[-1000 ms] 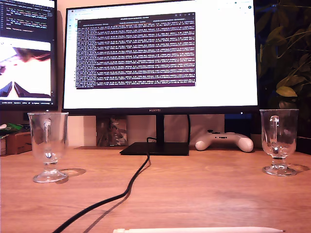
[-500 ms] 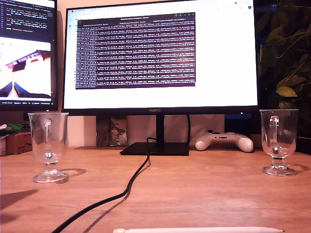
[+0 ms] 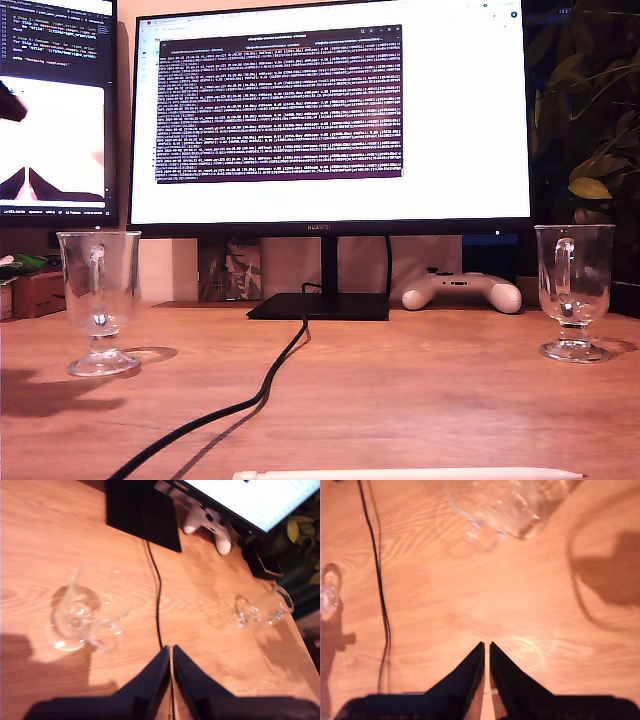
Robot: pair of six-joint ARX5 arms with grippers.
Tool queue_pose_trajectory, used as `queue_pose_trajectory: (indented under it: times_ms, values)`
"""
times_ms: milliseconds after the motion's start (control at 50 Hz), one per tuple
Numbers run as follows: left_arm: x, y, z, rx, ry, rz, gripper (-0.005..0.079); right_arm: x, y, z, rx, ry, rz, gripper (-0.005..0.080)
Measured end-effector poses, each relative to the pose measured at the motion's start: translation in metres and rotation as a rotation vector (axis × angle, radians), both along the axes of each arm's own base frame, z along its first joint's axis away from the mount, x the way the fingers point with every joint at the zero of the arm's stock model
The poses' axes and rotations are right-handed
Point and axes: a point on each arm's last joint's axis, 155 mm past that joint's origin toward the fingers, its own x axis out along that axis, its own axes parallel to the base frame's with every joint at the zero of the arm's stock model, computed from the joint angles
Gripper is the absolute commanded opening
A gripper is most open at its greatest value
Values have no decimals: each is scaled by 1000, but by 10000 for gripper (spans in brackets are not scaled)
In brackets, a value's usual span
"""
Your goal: Pick the small glass cups in front of you with each of your hands, and place them behind the white pen
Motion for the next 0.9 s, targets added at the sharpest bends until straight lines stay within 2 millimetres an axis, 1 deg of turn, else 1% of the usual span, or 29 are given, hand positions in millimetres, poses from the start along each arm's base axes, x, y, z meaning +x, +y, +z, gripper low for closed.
queue_pose_trajectory:
  times_ms: [160, 220, 300, 340, 400, 480, 580, 680, 820, 900]
  values:
    - [-3, -9, -1, 25, -15, -51, -19, 19, 23, 12, -16, 35, 16, 10]
    - [-4, -12, 0, 26, -21, -61, -19, 24, 32, 11, -22, 52, 41, 89]
    - [-5, -15, 0, 27, -25, -74, -19, 27, 44, 2, -35, 112, 59, 243]
    - [-6, -16, 0, 27, -25, -79, -19, 27, 48, -5, -48, 150, 72, 275]
    - [-7, -18, 0, 28, -25, -88, -19, 25, 51, -17, -69, 211, 80, 275]
    - [-10, -22, 0, 35, -34, -109, -19, 22, 52, -31, -85, 294, 43, 274]
    - [-13, -27, 0, 42, -42, -138, -19, 23, 48, -41, -116, 334, 9, 274]
    - [-17, -33, 0, 47, -49, -164, -19, 27, 42, -41, -136, 329, -17, 273]
    - [-20, -37, 0, 48, -50, -183, -19, 43, 38, -35, -129, 278, -59, 273]
    - [-21, -38, 0, 48, -50, -187, -19, 47, 35, -34, -123, 268, -71, 271]
